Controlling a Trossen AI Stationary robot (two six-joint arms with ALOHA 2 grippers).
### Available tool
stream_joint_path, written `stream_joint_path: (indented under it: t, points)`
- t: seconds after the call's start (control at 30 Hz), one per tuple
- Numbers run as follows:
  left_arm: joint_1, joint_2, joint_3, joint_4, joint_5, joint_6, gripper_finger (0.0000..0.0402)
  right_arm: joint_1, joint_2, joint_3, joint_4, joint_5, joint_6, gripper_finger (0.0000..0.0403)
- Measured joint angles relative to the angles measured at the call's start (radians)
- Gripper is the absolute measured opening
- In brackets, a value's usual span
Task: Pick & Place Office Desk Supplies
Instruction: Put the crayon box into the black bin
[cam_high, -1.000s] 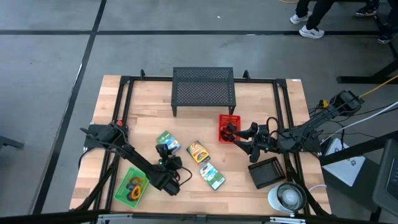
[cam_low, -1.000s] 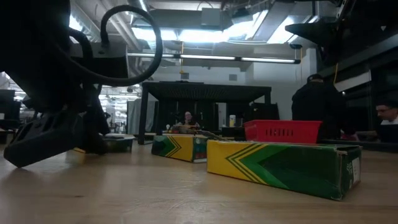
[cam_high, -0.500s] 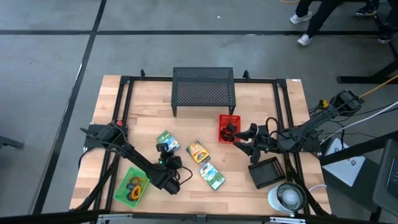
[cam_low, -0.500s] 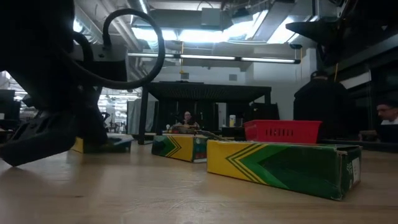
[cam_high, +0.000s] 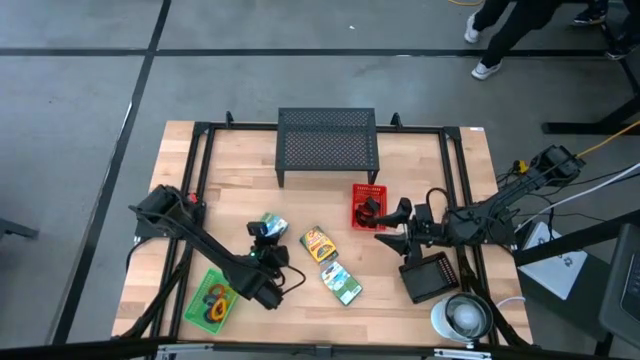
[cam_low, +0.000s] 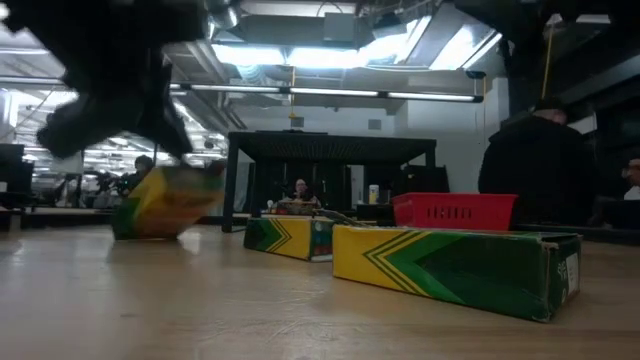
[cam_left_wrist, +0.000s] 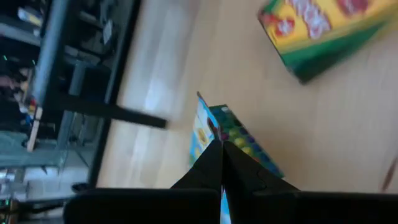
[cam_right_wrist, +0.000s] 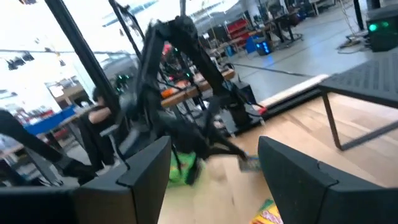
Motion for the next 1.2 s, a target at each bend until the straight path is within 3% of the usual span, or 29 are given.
stream_joint_path:
  t: [0.23,0.4,0.73,1.2]
  points:
    - [0.000,-0.139,0.001,0.036,-0.043,0.150,0.0002,0.000,0.046,0.004,-0.013,0.004,-0.026,0.0244]
    - [0.003,-0.247,0.001,0.184,-0.031,0.358,0.0002,-0.001,0.082,0.005,-0.012,0.011,-0.087,0.0244]
    - [0.065,-0.320,0.002,0.588,0.125,0.818,0.0002,-0.002,0.118,0.005,-0.006,0.030,-0.104,0.0244]
    - [0.222,-0.314,0.002,0.976,0.397,1.146,0.0003,-0.002,0.117,0.005,0.005,0.030,-0.110,0.0244]
